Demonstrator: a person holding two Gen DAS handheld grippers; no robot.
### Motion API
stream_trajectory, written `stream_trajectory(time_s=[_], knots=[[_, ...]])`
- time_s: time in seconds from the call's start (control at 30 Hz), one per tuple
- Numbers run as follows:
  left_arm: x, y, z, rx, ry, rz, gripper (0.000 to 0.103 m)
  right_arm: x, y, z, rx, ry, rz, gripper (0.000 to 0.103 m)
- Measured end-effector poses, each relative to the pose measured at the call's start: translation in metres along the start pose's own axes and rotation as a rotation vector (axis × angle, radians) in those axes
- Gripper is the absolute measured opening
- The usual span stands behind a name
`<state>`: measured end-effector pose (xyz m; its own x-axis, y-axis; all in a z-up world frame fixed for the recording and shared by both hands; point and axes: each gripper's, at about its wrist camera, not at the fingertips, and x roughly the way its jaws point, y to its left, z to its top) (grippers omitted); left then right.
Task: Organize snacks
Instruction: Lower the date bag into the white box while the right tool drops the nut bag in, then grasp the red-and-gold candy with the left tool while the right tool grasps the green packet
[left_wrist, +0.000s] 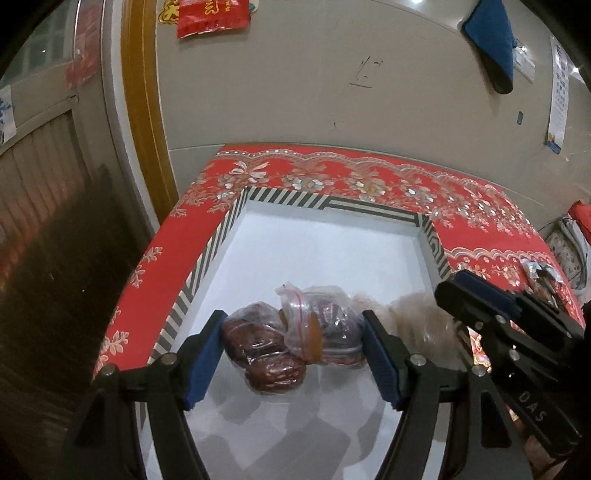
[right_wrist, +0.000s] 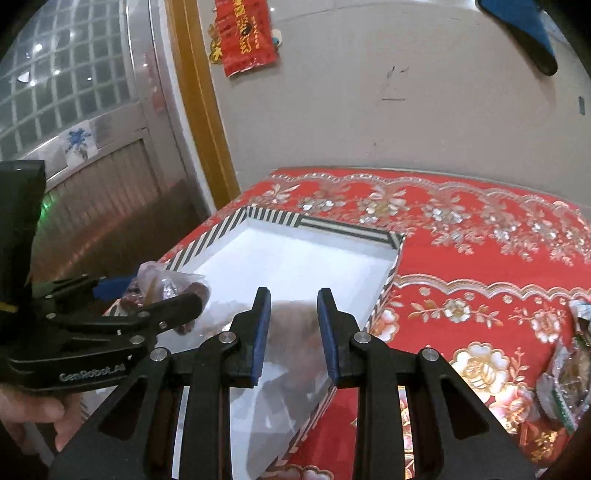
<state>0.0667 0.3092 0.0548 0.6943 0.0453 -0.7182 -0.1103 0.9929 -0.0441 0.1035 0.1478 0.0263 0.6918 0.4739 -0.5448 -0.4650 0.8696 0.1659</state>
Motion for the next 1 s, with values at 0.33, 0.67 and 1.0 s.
stream_trajectory(time_s=[0.33, 0.67, 1.0], knots=[[-0.003, 0.0, 0.001, -0.003, -0.016, 0.01, 0.096, -0.026, -0.018, 0.001, 0.075, -0.078, 0.012, 0.025], [-0.018, -0.021, -0.001, 0.036, -0.08, -0.073, 0.096, -0.065, -0.029, -0.01, 0.094, -0.121, -0.011, 0.025], [-0.047, -0.134, -0.025, 0.28, -0.154, -0.34, 0.096, -0.153, -0.129, -0.048, 0.025, -0.18, -0.167, 0.066]])
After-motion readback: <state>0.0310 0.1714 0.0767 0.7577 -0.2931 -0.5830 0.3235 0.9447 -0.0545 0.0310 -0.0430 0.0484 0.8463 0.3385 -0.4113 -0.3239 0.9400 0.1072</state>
